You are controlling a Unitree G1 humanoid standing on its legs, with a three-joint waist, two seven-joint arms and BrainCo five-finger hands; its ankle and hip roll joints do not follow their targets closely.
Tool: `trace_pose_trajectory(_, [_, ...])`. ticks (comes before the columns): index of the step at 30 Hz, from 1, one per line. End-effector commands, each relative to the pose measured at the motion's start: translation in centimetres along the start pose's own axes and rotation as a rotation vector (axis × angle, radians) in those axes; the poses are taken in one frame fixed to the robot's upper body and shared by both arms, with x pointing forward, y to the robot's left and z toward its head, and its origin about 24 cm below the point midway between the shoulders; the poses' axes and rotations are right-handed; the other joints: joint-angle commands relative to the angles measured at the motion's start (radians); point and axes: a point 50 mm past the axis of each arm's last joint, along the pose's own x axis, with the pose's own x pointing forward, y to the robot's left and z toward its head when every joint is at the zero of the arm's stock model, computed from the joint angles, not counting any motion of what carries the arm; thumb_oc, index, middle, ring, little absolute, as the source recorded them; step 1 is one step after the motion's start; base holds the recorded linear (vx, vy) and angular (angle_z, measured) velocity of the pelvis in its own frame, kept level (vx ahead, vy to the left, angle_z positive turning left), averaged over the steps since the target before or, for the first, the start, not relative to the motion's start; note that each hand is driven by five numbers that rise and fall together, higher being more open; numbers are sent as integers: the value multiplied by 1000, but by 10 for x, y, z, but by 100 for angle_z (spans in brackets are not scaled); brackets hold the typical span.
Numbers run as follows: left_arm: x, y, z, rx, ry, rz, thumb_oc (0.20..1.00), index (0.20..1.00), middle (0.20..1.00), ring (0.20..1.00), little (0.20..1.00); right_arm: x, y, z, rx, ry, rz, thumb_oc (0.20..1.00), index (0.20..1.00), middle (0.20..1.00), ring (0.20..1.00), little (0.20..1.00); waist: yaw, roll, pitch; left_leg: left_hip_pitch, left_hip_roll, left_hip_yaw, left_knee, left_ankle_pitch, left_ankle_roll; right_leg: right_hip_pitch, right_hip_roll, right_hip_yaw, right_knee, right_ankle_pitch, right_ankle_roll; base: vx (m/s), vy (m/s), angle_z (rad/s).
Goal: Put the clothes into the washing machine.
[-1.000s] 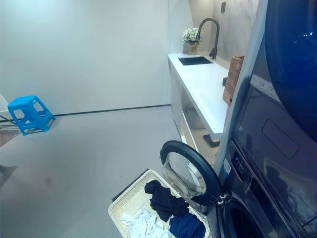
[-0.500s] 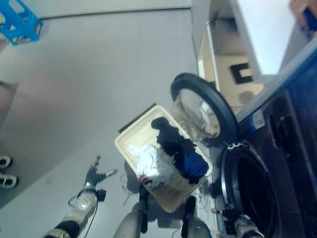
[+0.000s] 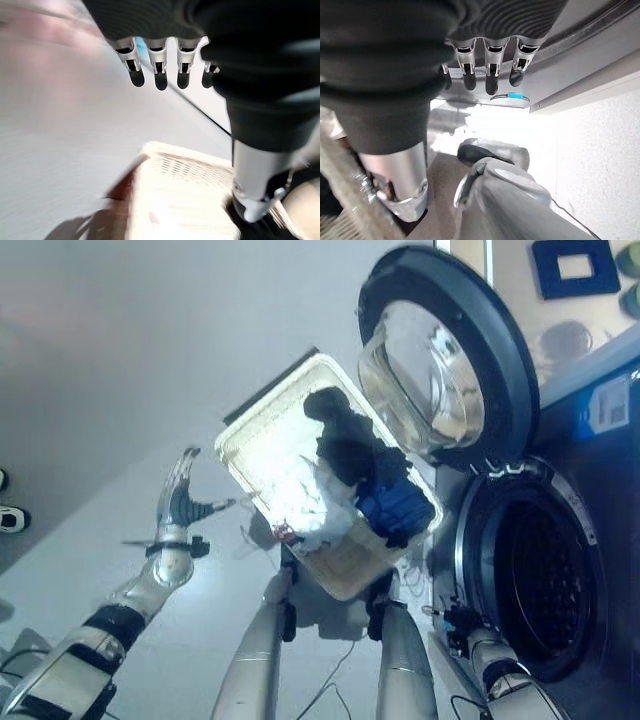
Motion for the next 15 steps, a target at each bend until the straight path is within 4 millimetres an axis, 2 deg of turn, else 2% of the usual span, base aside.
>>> trace_pose_trajectory(1, [17, 12, 15, 98, -130, 6, 1000, 1000, 1000, 1000, 1000, -2, -9, 1, -3, -3, -10, 1000, 1000, 1000, 1000, 1000, -16, -52, -20, -40, -83, 27, 178, -174, 37, -7, 26, 12, -275, 278, 101, 0, 0, 0])
trace_pose_trajectory(10, [48, 17, 41, 251, -308, -78, 1000, 1000, 1000, 1000, 1000, -1, -17, 29, -27, -73, -3, 1000, 1000, 1000, 1000, 1000, -51, -46, -20, -151, -68, 34, 254, -196, 36, -119, 38, 34, -223, 272, 96, 9, 8, -5])
trace_pose_trajectory(15, [58, 17, 48, 279, -329, -117, 1000, 1000, 1000, 1000, 1000, 0, -17, 38, -31, -94, -4, 1000, 1000, 1000, 1000, 1000, -62, -41, -20, -182, -69, 34, 268, -198, 35, -153, 45, 42, -212, 270, 94, 9, 1, -4])
